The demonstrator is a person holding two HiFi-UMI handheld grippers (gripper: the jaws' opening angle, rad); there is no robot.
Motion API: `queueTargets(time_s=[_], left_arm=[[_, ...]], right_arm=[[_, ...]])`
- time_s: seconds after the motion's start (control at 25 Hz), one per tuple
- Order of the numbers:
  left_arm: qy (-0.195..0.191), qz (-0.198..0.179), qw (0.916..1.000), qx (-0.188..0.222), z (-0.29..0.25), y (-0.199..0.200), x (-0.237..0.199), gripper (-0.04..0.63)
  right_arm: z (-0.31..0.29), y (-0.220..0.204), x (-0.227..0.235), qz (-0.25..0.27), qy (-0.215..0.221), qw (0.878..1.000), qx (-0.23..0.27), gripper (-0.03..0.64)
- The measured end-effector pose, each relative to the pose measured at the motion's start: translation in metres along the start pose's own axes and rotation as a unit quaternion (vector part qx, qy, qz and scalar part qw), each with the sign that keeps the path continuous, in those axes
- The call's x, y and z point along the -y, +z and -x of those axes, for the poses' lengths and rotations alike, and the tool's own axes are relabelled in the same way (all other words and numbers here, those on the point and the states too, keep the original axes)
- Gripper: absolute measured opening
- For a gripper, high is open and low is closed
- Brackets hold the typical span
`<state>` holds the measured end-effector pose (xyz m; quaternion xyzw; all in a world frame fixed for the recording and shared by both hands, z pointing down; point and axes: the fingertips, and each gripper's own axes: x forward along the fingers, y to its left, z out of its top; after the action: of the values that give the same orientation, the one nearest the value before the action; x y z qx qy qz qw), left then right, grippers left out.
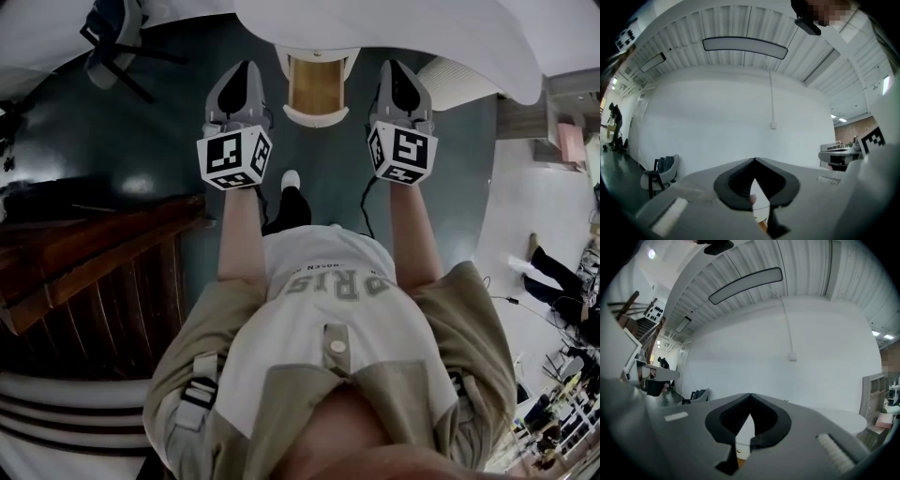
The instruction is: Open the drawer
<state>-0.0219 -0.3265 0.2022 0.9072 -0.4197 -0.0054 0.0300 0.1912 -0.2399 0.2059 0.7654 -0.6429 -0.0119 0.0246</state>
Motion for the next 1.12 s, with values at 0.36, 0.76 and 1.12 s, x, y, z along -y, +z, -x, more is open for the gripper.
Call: queueTargets(time_s=[0.36,0.76,1.12], left_arm=[[-0.011,0.002,0.9999,-0.004,0.0,-0.003,0.001,0.008],[-0.011,-0.046,0.9988,0.014,0.006,0.01,0.01,0.008],[-0.007,-0.049,0.9984,0.027,0.006,0.018,0.013,0.008]], right_arm=[[0.005,-0.001,-0.009,0.015,0.008,1.0,0.009,0.002],[0.01,0.004,-0.004,0.015,0.006,1.0,0.019,0.001],[0.013,0.007,-0.007,0.016,0.01,1.0,0.024,0.0]])
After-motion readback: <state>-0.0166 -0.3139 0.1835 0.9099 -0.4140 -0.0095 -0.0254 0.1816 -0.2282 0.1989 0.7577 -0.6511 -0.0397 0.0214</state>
